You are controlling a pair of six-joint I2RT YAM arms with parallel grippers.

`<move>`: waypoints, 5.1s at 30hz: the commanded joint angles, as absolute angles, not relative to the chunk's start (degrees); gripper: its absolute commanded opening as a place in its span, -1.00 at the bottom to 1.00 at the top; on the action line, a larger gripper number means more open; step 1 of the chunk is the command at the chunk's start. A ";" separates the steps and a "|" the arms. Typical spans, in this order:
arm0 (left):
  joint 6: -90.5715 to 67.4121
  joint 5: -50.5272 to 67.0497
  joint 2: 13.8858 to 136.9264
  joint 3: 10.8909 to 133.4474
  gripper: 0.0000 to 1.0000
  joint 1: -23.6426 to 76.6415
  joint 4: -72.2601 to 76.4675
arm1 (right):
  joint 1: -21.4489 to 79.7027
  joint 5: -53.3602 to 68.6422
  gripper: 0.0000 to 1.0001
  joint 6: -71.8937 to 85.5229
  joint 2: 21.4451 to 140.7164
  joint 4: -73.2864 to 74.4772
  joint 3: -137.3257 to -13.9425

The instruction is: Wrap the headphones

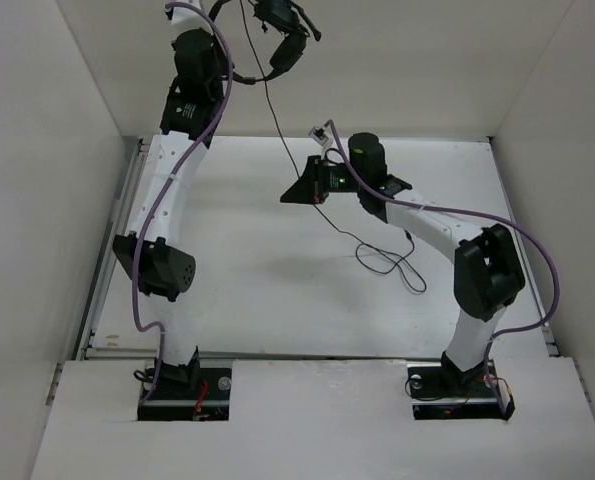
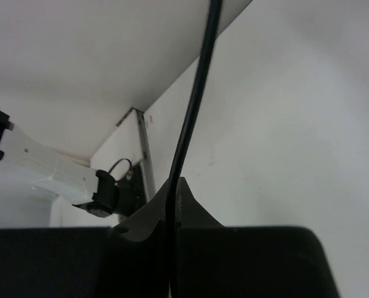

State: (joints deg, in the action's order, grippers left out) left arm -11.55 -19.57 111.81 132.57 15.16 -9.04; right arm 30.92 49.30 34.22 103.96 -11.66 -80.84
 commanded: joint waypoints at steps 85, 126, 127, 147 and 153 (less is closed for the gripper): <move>-6.76 23.11 94.57 116.17 -1.00 24.12 -8.17 | 14.72 27.28 -0.65 1.98 113.29 8.18 -117.95; -5.45 -11.95 111.53 143.52 -0.99 17.88 0.35 | 32.91 52.73 -0.13 60.73 112.85 -43.51 -79.45; -5.28 -12.30 111.79 143.79 -0.99 17.88 0.61 | 33.17 53.00 -0.12 60.82 112.94 -43.59 -79.54; 4.30 -27.33 114.96 139.93 -0.99 16.65 8.87 | 36.87 59.50 -0.94 50.92 108.55 -32.83 -83.31; 4.39 -28.65 114.87 136.85 -0.99 16.65 10.02 | 36.87 58.54 -1.00 38.07 105.65 -14.78 -87.80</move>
